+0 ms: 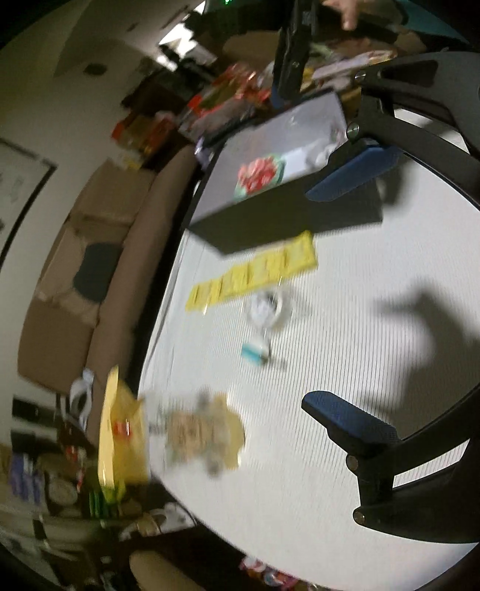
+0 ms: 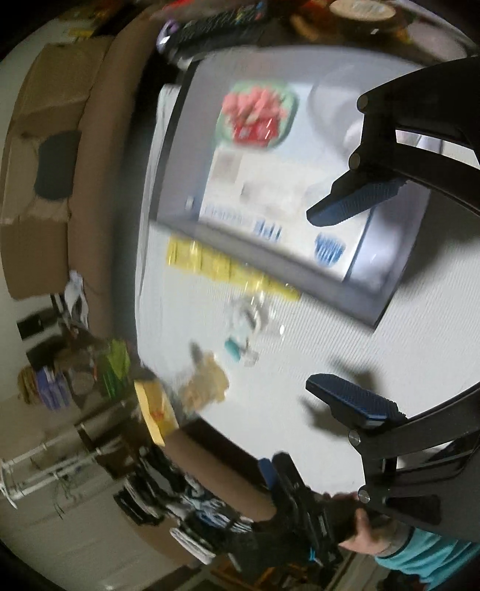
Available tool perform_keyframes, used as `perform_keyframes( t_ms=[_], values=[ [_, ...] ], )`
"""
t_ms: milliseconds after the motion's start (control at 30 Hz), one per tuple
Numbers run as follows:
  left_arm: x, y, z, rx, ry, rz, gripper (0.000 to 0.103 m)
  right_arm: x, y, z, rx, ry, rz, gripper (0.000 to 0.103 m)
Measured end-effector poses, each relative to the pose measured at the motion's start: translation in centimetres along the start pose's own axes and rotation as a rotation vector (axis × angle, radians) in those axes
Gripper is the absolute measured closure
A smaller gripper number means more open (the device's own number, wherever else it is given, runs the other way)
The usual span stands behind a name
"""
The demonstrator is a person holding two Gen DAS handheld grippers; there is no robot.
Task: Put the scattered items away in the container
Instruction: 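Release the tub in the box and move the right gripper back, then reach the right gripper to the food-mould bag and grasp its yellow top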
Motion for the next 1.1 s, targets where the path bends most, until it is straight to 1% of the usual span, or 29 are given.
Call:
perform_keyframes(
  t_ms=[67, 133, 167, 200, 300, 400, 533, 600, 667, 733, 800, 900, 967, 1100],
  values=[
    [-0.3, -0.1, 2.8, -0.056, -0.039, -0.034, 0.000, 1.8, -0.4, 2.2, -0.019, -0.022, 0.005, 0.018],
    [-0.5, -0.3, 6.0, -0.124, -0.097, -0.073, 0.000, 3.6, -0.8, 4.1, -0.027, -0.041, 0.006, 0.018],
    [-0.4, -0.2, 7.2, -0.146, -0.113, -0.081, 0.000, 4.6, -1.0, 5.0, -0.030, -0.052, 0.007, 0.018],
    [-0.3, -0.2, 8.5, -0.171, -0.124, -0.089, 0.000, 5.6, -1.3, 5.8, -0.032, -0.061, 0.006, 0.018],
    [0.6, 0.1, 11.4, -0.225, -0.125, -0.099, 0.000, 8.4, -2.5, 7.6, -0.032, -0.090, -0.010, 0.018],
    [1.4, 0.5, 13.4, -0.250, -0.129, -0.106, 0.000, 11.5, -4.1, 9.7, -0.042, -0.122, -0.023, 0.018],
    [3.0, 0.7, 15.3, -0.285, -0.105, -0.063, 0.000, 15.7, -6.7, 12.8, -0.081, -0.162, -0.034, 0.018],
    [3.3, 0.2, 16.2, -0.258, -0.124, -0.065, 0.000, 17.9, -8.2, 14.2, -0.105, -0.179, -0.038, 0.018],
    [3.6, -0.4, 17.3, -0.226, -0.159, -0.066, 0.000, 19.8, -9.7, 15.2, -0.140, -0.172, -0.059, 0.018],
    [4.1, -0.8, 18.4, -0.223, -0.170, -0.062, 0.000, 21.5, -11.1, 15.8, -0.174, -0.173, -0.075, 0.018],
    [4.5, -1.0, 19.0, -0.231, -0.154, -0.051, 0.000, 23.1, -12.2, 16.4, -0.194, -0.186, -0.086, 0.018],
    [4.7, -0.6, 19.9, -0.271, -0.127, -0.052, 0.000, 25.4, -13.1, 17.0, -0.216, -0.237, -0.070, 0.018],
    [4.9, -0.4, 19.8, -0.303, -0.085, -0.045, 0.000, 26.7, -13.7, 17.4, -0.237, -0.267, -0.076, 0.018],
    [4.7, -0.6, 19.7, -0.296, -0.066, -0.047, 0.000, 27.7, -15.1, 17.8, -0.257, -0.388, -0.122, 0.018]
  ],
)
Point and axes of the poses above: each gripper's, at about its wrist camera, not at the fingertips, and x roughly the way its jaws point, z to its left, y to its underside, the point moved 10 cm from there along x, roughly the way its jaws point, and after that the axes turned 12 degrees about x, right-handed, at the moved point
